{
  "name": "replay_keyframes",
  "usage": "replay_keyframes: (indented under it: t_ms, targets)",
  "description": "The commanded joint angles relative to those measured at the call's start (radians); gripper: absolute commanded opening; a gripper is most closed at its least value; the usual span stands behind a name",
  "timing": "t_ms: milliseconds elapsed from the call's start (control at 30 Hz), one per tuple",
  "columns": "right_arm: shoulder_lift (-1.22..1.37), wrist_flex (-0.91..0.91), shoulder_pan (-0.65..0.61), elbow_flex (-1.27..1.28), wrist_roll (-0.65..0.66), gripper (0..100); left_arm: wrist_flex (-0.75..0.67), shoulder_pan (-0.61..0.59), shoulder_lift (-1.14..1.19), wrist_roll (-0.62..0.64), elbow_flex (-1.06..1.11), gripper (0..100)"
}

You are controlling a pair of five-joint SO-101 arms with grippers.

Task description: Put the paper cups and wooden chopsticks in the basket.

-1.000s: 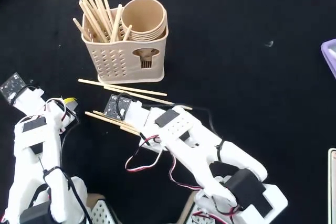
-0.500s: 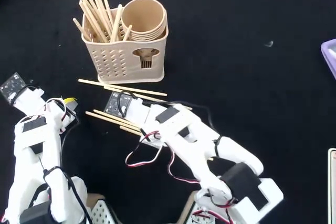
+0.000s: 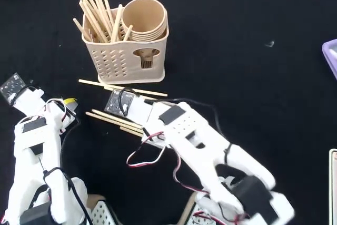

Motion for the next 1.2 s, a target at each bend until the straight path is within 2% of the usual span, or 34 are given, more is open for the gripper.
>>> replay_keyframes:
  t_ms: [0,200,400,500,600,767,1000,1167]
  targets:
    - [-0.117,0.029,0.021,-0.035,0.006,1.0,-0.017,0.004,-0.015,0.011,-0.01,29]
    - [-0.263,0.052,0.031,-0.044,0.002,1.0,-0.017,0.002,-0.015,0.011,-0.01,29]
    - [-0.539,0.054,0.026,-0.039,-0.002,1.0,-0.017,0.002,-0.015,0.011,-0.01,29]
    - [-0.671,0.028,0.025,-0.045,-0.054,1.0,-0.017,0.004,-0.015,0.011,-0.01,29]
    - [-0.765,-0.078,0.025,-0.035,-0.123,1.0,-0.017,0.005,-0.015,0.011,-0.01,29]
    - [-0.782,-0.284,0.025,-0.044,-0.239,1.0,-0.017,0.005,-0.015,0.011,-0.01,29]
    - [-0.757,-0.583,-0.026,-0.045,-0.253,1.0,-0.017,0.007,-0.015,0.011,-0.01,29]
    - [-0.607,-0.781,-0.087,-0.127,-0.253,1.0,-0.017,0.007,-0.015,0.011,-0.01,29]
